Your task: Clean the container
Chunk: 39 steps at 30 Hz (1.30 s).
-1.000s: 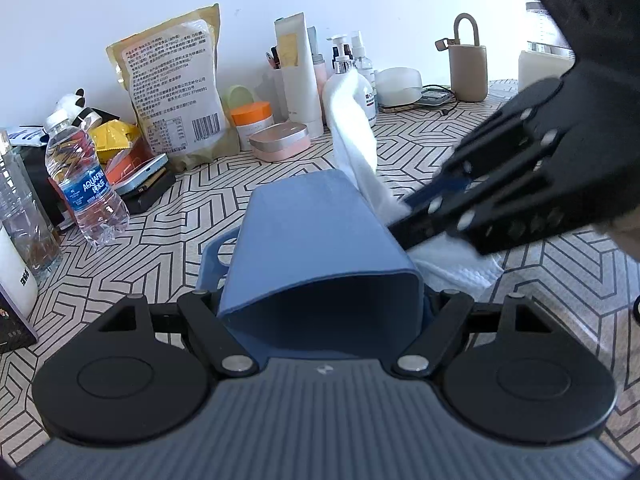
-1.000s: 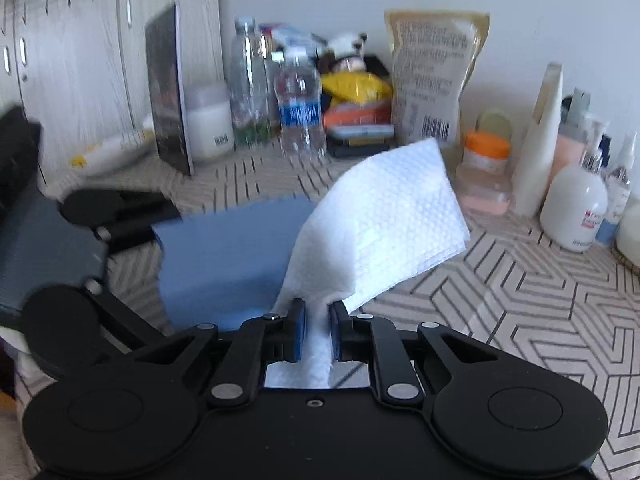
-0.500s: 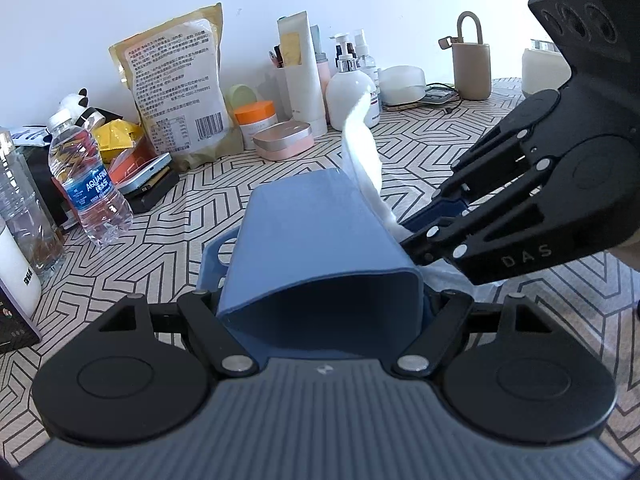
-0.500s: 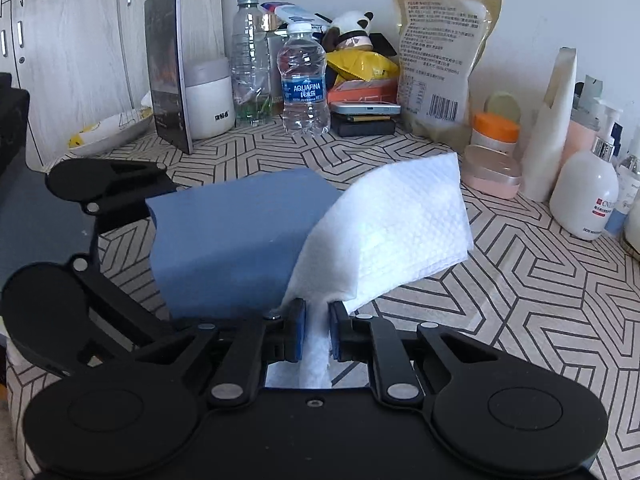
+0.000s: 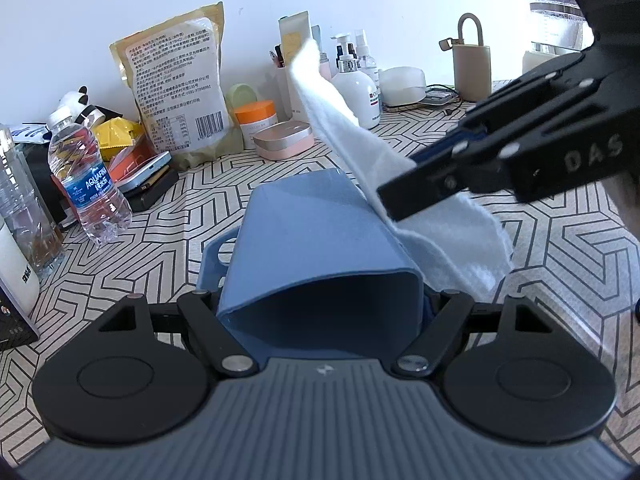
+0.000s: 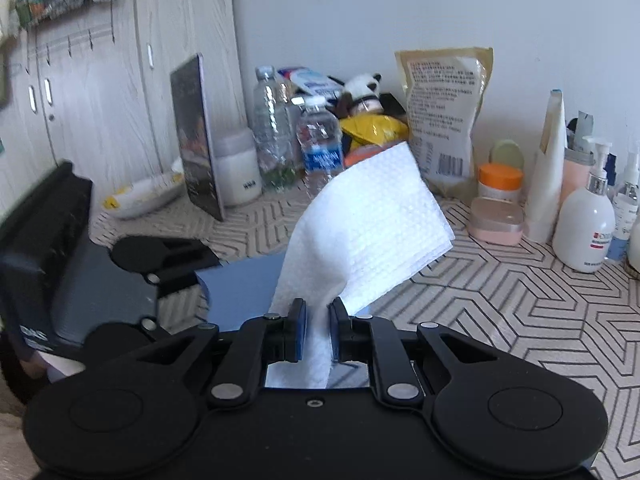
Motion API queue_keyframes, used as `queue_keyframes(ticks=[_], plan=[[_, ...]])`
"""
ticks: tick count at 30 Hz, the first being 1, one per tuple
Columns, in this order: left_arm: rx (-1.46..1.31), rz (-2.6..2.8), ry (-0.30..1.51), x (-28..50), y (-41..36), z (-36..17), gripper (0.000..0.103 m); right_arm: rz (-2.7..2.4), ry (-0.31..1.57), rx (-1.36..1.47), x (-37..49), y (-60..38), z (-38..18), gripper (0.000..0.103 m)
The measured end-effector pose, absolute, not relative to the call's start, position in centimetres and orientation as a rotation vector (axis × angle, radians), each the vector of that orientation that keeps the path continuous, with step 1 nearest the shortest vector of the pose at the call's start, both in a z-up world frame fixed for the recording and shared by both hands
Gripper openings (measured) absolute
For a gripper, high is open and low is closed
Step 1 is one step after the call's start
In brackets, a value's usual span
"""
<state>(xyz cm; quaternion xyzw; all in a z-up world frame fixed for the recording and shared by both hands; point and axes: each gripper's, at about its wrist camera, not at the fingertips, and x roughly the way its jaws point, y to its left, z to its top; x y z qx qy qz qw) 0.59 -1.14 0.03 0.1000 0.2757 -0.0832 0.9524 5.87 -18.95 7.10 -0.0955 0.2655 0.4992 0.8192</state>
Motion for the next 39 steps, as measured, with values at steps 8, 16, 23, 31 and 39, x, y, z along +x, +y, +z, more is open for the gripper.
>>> queue_keyframes(ticks=[8, 16, 23, 31, 39], plan=[[0.215, -0.189, 0.559, 0.8, -1.2, 0.0, 0.078, 1.161, 0.534, -0.178, 4.8, -18.3, 7.3, 0.019], [0.219, -0.193, 0.559, 0.9, -0.7, 0.1, 0.078, 1.134, 0.523, -0.171, 5.0, -18.1, 7.2, 0.019], [0.217, -0.195, 0.558, 1.0, -0.7, 0.1, 0.078, 1.098, 0.518, -0.164, 5.4, -18.2, 7.1, 0.029], [0.223, -0.195, 0.556, 0.9, -1.1, -0.1, 0.078, 1.204, 0.502, -0.191, 4.3, -17.4, 7.2, 0.028], [0.224, -0.197, 0.555, 0.9, -1.2, -0.1, 0.078, 1.152, 0.513, -0.169, 5.0, -18.0, 7.1, 0.029]])
